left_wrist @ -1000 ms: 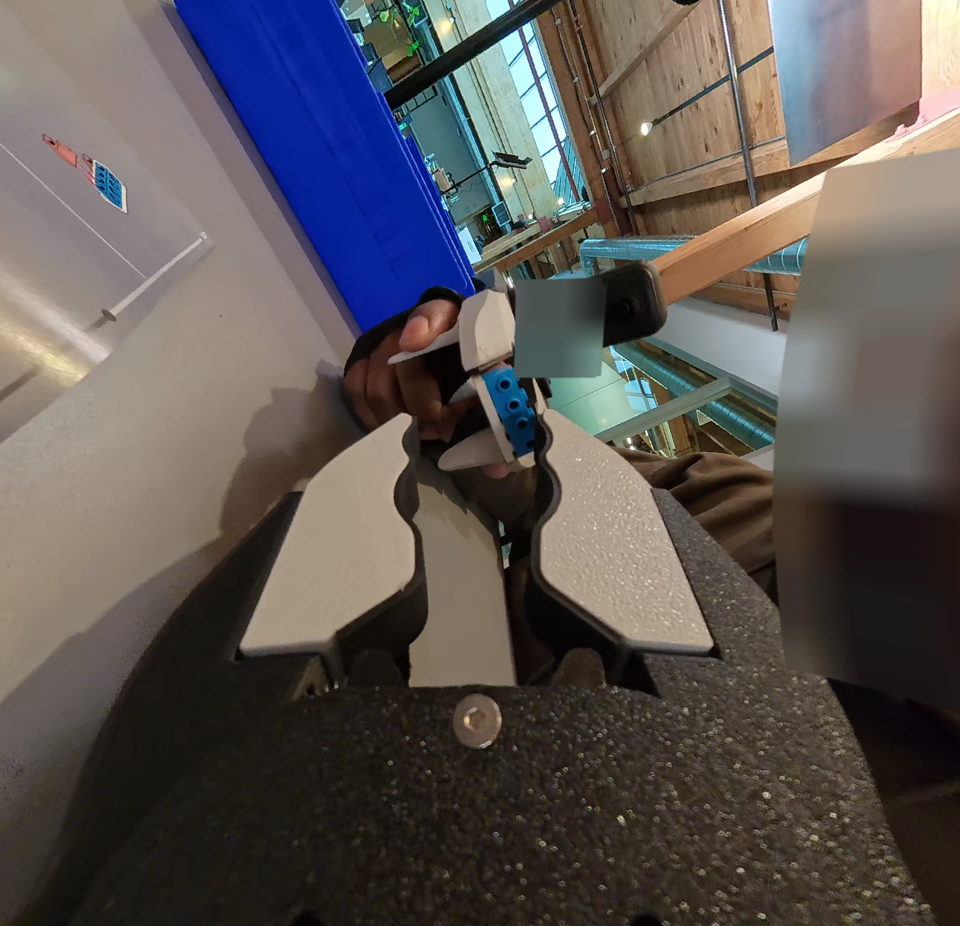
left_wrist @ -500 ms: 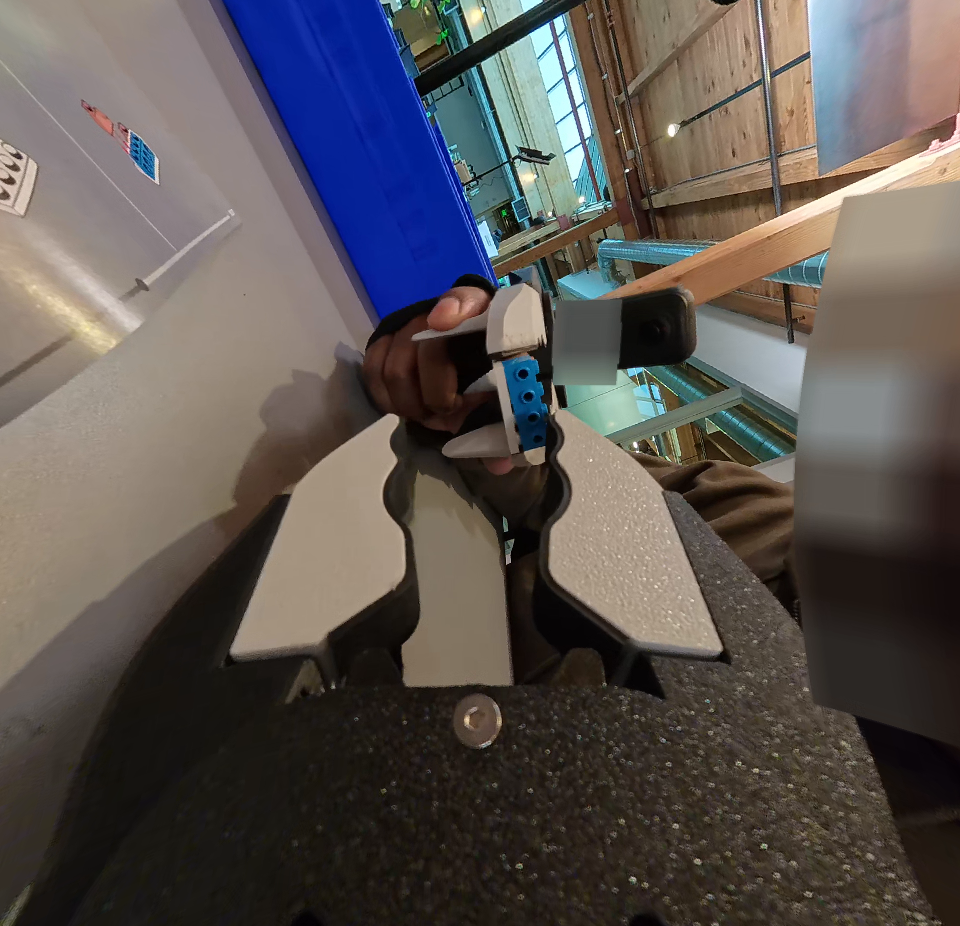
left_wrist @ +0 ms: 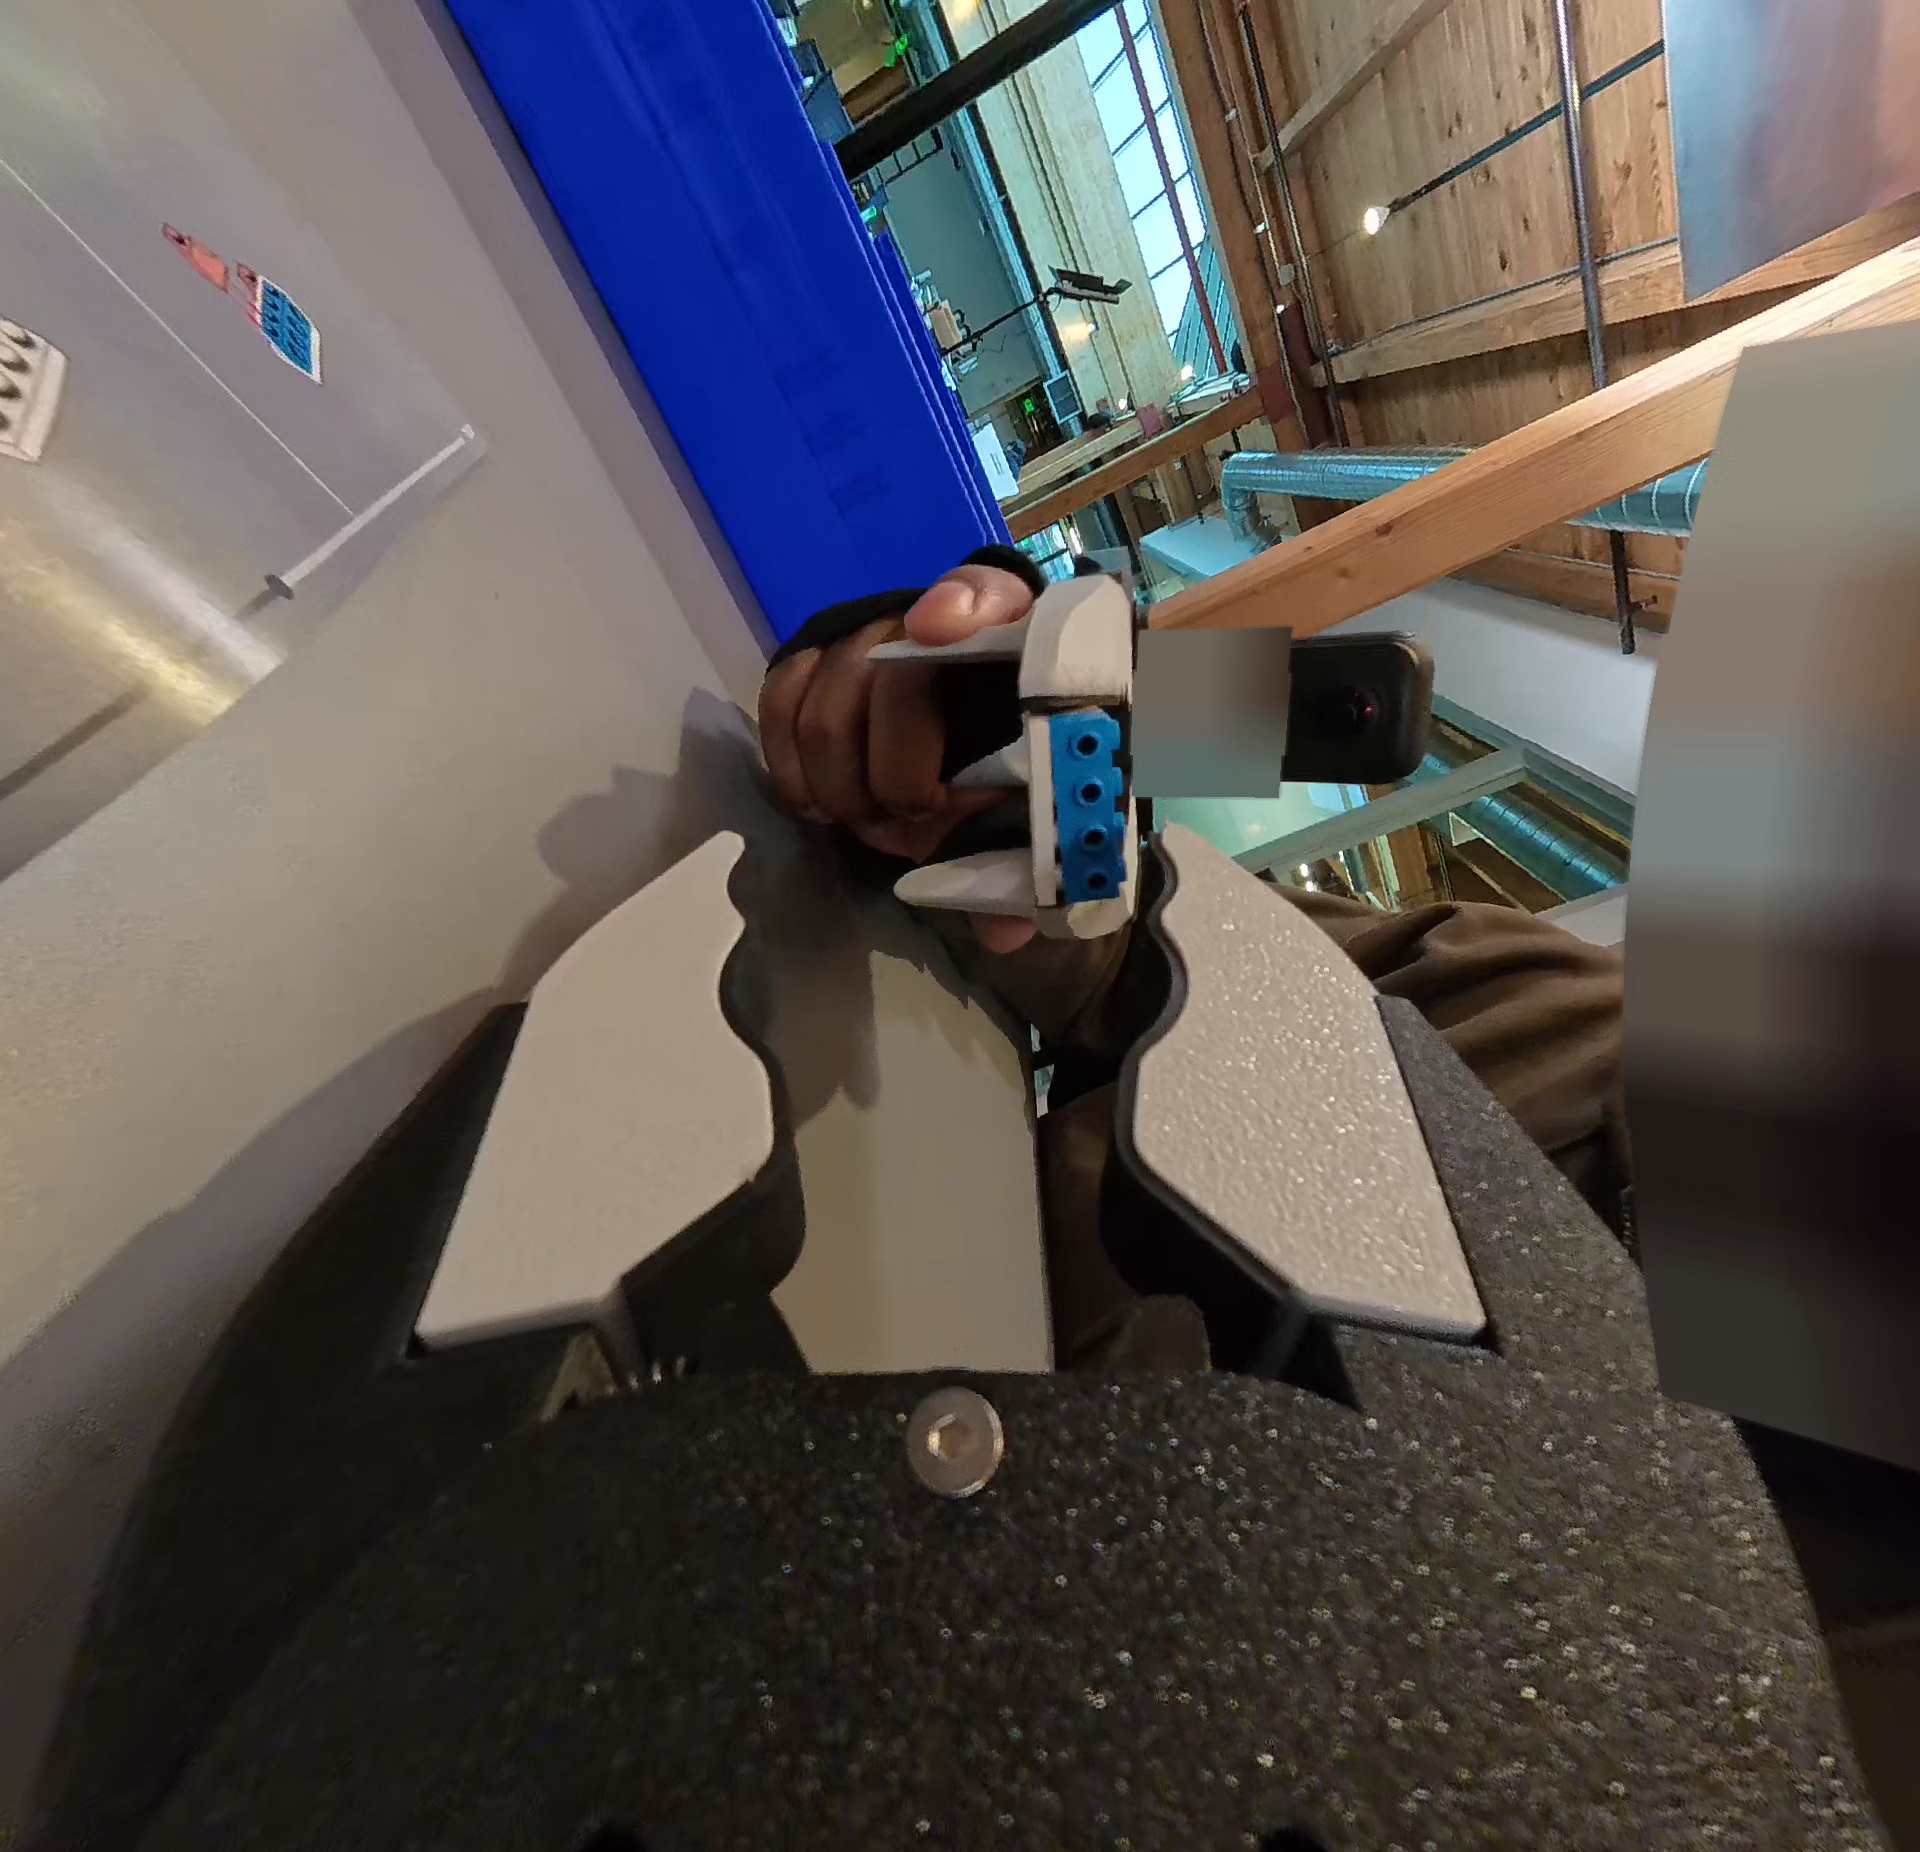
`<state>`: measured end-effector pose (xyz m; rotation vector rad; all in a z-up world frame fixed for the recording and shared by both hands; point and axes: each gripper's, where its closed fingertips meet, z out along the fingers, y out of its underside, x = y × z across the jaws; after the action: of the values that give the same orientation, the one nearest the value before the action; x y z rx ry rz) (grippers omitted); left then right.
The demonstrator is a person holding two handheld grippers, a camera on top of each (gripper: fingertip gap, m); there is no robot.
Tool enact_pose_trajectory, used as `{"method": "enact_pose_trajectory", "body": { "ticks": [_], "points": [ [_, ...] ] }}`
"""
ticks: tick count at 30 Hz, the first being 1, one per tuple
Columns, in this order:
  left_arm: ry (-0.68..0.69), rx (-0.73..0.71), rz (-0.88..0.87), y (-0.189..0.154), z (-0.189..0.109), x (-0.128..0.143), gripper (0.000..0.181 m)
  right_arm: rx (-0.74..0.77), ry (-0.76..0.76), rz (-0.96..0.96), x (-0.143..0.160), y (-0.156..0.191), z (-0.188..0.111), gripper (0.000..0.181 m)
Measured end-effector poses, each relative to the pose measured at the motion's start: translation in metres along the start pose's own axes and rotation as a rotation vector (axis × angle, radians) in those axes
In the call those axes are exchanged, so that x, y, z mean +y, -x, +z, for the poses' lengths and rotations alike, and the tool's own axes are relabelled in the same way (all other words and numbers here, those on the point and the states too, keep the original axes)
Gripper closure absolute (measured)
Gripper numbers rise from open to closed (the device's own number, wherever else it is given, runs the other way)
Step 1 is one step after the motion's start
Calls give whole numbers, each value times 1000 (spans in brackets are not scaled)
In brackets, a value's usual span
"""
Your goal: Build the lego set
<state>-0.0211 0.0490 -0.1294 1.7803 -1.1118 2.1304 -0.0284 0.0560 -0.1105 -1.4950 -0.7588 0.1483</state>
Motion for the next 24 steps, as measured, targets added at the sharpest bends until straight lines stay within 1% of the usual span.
{"method": "enact_pose_trajectory", "body": {
  "ticks": [3, 8, 10, 12, 17, 21, 24],
  "points": [
    [15, 6, 2, -1, 3, 3, 113, 11, -4, -33, -2, 1, 0, 147],
    [33, 47, 13, -7, 4, 6, 127, 19, 0, -47, -2, 1, 0, 147],
    [31, 80, 16, -11, 4, 6, 141, 23, 5, -45, -1, 0, 0, 147],
    [21, 137, 17, -19, 2, 5, 163, 31, 15, -41, 1, -1, 1, 147],
    [12, 171, 39, -22, 3, 5, 164, 27, -17, -26, -3, -2, -1, 147],
    [1, 173, 89, -25, 3, 4, 164, 26, -37, -15, -6, -2, -2, 146],
    [-24, 180, 149, -30, 0, 0, 164, 13, -59, 8, -8, -1, -3, 138]
  ]
}}
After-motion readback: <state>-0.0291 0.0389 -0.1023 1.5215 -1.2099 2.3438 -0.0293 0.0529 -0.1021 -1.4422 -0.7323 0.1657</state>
